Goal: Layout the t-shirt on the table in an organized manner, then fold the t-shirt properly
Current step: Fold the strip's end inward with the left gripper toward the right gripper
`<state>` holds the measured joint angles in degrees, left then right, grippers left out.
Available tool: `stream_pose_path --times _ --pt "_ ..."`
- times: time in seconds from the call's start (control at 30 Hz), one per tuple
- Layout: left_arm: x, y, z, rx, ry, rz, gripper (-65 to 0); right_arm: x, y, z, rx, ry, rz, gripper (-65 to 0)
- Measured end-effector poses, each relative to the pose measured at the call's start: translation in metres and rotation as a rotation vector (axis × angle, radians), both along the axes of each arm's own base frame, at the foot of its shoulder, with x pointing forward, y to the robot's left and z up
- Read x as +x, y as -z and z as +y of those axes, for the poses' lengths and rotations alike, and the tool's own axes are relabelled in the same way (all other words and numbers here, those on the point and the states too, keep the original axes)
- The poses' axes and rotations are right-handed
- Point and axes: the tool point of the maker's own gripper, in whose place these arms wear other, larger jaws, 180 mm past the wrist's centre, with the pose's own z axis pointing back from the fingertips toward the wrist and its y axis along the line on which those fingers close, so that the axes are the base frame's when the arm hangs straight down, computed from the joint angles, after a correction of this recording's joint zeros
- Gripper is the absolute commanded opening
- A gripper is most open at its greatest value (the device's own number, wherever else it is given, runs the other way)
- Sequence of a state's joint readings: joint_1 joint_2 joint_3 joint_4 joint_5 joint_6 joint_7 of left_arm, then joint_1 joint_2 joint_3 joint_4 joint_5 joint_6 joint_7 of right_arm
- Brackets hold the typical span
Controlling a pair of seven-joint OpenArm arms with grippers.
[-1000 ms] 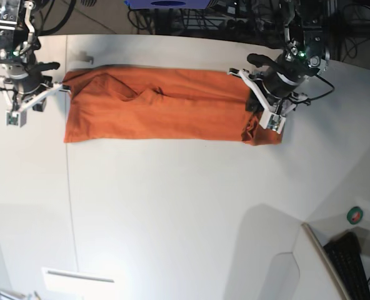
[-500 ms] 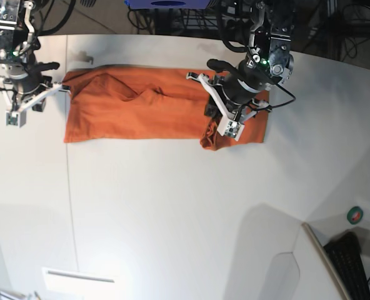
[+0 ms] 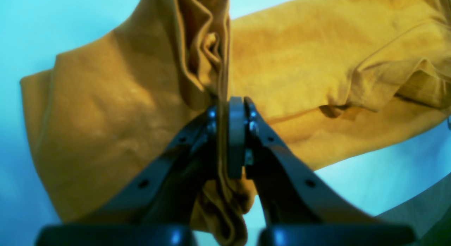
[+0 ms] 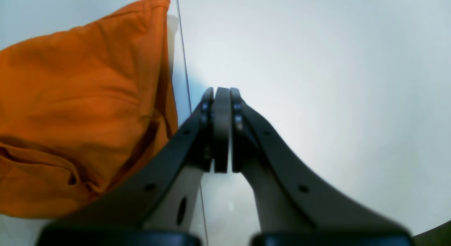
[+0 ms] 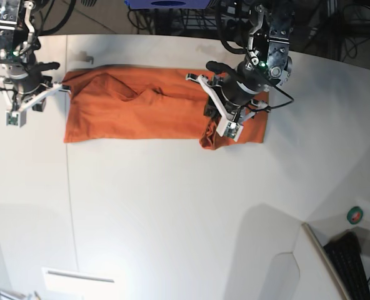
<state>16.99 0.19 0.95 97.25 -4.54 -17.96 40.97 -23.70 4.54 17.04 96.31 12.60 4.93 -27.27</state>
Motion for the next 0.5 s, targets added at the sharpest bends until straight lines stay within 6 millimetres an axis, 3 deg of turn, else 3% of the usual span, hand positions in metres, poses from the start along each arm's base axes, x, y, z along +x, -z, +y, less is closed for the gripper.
stream_pose_path --times 0.37,0.5 --pt "-0.0012 0.0 -0.0051 -0.012 -0.004 0.003 -65.0 0.0 0.0 0.0001 0.0 0.0 0.0 -65.0" --pt "-0.0099 0.0044 -0.0054 -0.013 -0.004 0.023 -65.0 -0.0001 0.0 0.0 0.0 0.0 0.0 -65.0"
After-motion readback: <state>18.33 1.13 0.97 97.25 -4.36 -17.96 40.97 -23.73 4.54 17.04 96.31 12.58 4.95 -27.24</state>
